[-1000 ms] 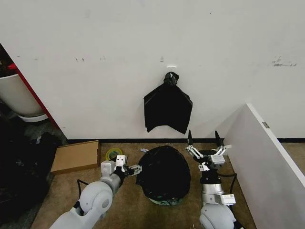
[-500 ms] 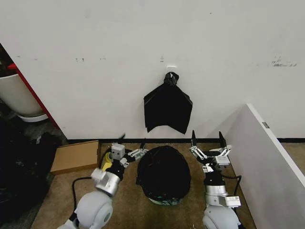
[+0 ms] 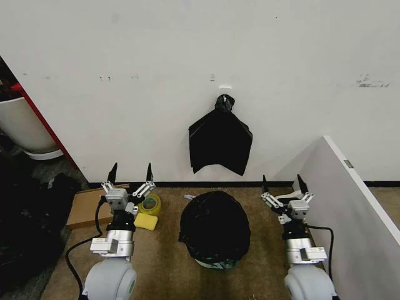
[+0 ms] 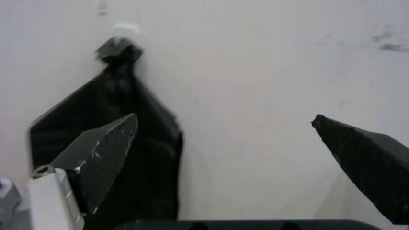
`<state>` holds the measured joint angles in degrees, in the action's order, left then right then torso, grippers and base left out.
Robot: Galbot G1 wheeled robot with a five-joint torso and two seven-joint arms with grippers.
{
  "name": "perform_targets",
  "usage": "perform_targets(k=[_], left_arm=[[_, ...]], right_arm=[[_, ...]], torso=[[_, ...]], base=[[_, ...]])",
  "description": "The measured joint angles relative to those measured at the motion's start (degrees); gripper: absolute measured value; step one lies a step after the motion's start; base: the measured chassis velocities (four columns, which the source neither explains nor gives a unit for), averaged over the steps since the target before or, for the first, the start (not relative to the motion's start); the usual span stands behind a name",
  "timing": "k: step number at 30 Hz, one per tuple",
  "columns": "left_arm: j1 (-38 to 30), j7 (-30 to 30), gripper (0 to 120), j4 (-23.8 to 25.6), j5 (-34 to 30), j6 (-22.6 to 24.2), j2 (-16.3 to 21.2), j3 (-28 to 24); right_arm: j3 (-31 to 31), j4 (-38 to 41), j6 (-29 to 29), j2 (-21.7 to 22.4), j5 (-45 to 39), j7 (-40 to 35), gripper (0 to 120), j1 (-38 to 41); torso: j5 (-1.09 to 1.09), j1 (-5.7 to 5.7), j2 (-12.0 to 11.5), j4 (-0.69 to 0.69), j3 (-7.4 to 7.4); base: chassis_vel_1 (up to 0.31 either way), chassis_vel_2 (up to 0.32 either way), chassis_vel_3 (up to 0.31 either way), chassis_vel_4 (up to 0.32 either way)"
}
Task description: Place the garbage bag over the trash bin.
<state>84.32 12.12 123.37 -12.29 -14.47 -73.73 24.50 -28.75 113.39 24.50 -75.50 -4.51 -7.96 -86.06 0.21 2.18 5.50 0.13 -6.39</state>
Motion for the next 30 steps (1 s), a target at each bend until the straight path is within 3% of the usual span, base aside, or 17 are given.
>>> perform_targets(k=[9,30], left_arm=[[-0.82,-1.30,100,-3.06,-3.48,-4.27,3.36,-1.09],[-1.82,0.16,100,-4.95,-4.48,-4.14,2.80,-2.27]], right_arm=[[-3.39,0.23,1.92,-5.19,-0.29,2.57,100,-0.93],[-2.91,-1.11,5.56,-3.30,-0.61,4.97,100,0.64]], torso=[[0.00,0.00,0.00,0.00,0.00],[0.00,0.00,0.00,-0.01,0.00]], base=[[0.000,0.000,0.000,0.000],[0.000,0.000,0.000,0.000]])
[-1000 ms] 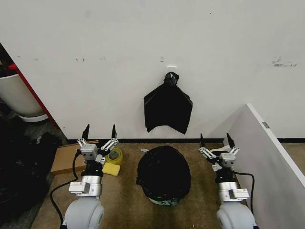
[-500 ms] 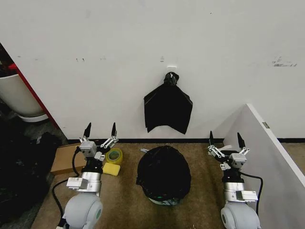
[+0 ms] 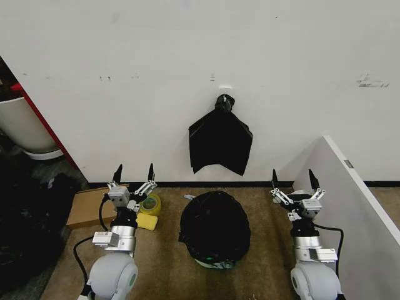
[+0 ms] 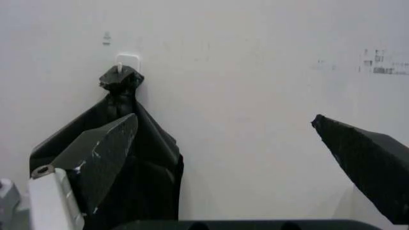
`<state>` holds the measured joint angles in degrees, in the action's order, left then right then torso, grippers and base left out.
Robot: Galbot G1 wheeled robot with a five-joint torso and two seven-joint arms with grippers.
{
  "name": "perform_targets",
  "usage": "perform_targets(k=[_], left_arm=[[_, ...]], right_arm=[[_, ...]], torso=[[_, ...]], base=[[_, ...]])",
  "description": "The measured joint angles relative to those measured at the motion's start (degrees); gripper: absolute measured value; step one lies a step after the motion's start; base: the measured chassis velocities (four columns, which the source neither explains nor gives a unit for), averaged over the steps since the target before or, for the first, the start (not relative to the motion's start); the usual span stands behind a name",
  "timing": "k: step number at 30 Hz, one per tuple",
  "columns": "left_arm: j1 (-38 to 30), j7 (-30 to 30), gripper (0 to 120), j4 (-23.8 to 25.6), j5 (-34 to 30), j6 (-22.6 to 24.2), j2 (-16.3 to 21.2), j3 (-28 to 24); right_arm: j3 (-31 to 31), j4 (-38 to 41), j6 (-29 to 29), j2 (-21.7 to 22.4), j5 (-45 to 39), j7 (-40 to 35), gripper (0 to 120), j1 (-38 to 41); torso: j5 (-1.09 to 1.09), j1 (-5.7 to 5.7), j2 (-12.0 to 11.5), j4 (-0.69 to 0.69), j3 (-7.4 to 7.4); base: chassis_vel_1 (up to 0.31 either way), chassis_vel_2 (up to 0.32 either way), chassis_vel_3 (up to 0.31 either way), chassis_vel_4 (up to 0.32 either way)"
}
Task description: Place the garbage bag over the trash bin.
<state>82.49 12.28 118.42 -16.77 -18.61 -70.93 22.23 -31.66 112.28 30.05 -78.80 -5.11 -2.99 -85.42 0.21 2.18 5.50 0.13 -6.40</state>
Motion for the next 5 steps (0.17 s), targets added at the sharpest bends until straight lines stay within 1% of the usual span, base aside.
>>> perform_targets(k=[5], left_arm=[[0.03,-0.05,100,0.19,-0.02,-0.49,-0.48,0.12]], right_arm=[[-0.14,0.50,-0.11,0.47,-0.07,-0.54,100,-0.48]], torso=[[0.00,0.00,0.00,0.00,0.00]], base=[[0.000,0.000,0.000,0.000]])
